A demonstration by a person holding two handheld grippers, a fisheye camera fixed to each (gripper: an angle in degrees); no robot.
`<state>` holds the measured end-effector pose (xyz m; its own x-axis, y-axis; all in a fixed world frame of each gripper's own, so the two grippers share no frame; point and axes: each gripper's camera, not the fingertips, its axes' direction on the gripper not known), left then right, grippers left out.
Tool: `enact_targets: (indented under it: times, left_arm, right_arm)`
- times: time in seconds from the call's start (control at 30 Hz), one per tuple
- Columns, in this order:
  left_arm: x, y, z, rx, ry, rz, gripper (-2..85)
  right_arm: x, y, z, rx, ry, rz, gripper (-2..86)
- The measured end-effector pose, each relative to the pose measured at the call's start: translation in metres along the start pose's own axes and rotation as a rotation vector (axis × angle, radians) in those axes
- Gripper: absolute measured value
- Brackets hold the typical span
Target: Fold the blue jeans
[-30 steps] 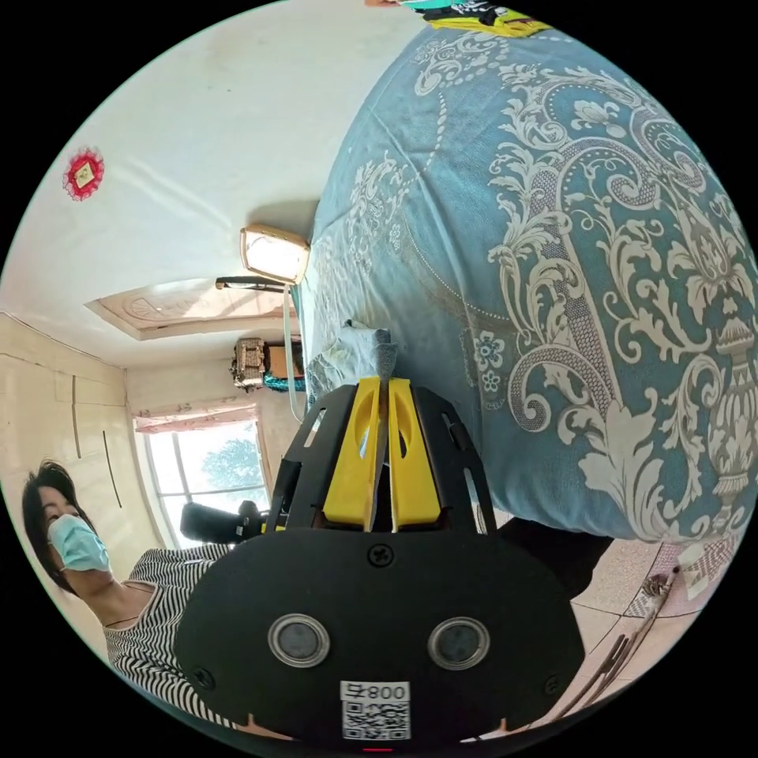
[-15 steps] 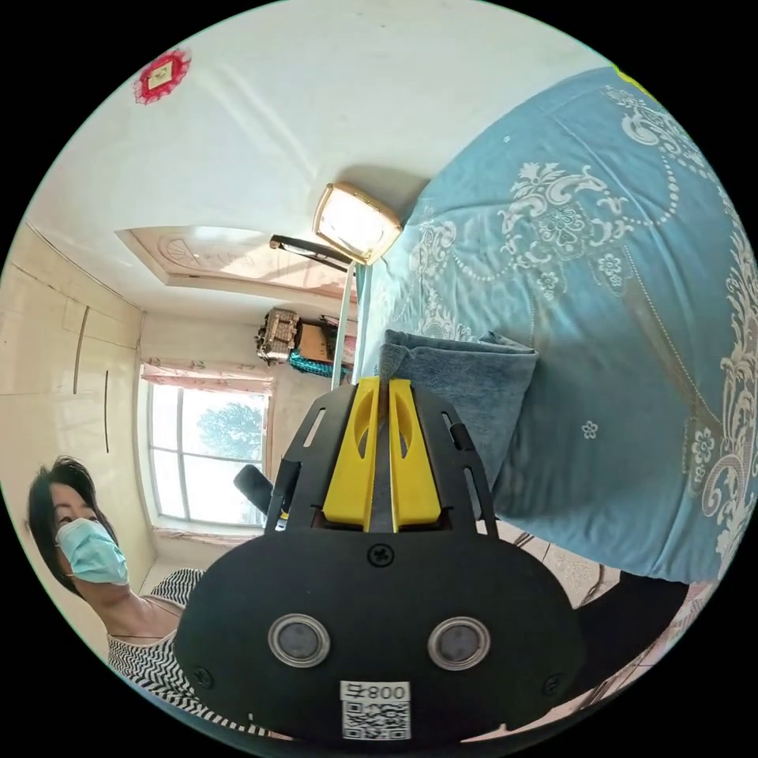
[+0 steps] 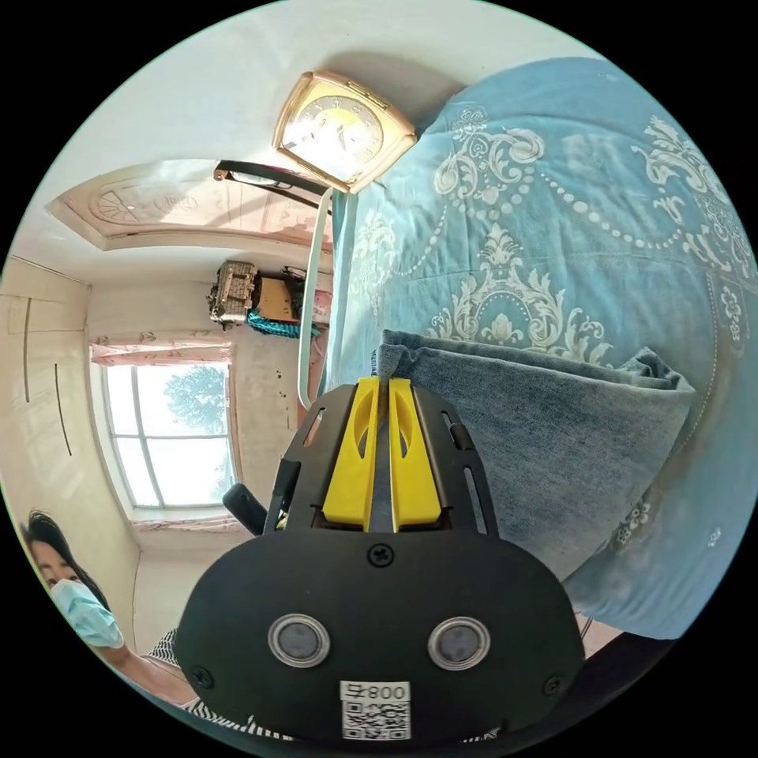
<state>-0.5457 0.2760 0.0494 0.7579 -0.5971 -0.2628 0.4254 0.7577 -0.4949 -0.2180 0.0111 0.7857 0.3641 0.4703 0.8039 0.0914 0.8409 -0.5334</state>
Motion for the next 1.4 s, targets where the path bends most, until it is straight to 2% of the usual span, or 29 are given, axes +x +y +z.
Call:
enact_targets:
  times: [0.27, 0.57, 0.83, 0.93, 1.03, 1.2, 1.27, 1.4]
  left_arm:
    - [-0.121, 0.025, -0.064, 0.094, -0.037, -0.201, 2.3]
    - [-0.201, 0.053, -0.105, 0.154, -0.063, -0.327, 2.6]
    - [-0.227, 0.079, -0.145, 0.289, -0.141, -0.39, 2.2]
    - [-0.218, 0.082, -0.159, 0.33, -0.179, -0.344, 1.4]
    - [-0.208, 0.071, -0.152, 0.278, -0.148, -0.246, 0.6]
    - [-0.21, 0.048, -0.123, 0.123, -0.235, -0.18, 0.2]
    - [-0.218, 0.042, -0.109, 0.047, -0.308, -0.213, 0.2]
    - [-0.224, 0.043, -0.102, 0.031, -0.35, -0.244, 0.1]
  right_arm:
    - [-0.038, -0.068, 0.149, -0.117, 0.125, -0.079, 2.2]
    - [-0.056, -0.11, 0.267, -0.194, 0.19, -0.137, 3.9]
    - [-0.064, -0.127, 0.317, -0.214, 0.153, -0.257, 6.3]
    - [-0.066, -0.122, 0.319, -0.164, 0.074, -0.31, 3.9]
    - [-0.069, -0.117, 0.331, -0.133, 0.062, -0.355, 1.5]
    - [-0.083, -0.129, 0.384, -0.191, 0.201, -0.439, 0.3]
    - [-0.092, -0.136, 0.42, -0.229, 0.38, -0.496, 0.2]
    - [-0.097, -0.138, 0.472, -0.304, 0.567, -0.596, 0.0]
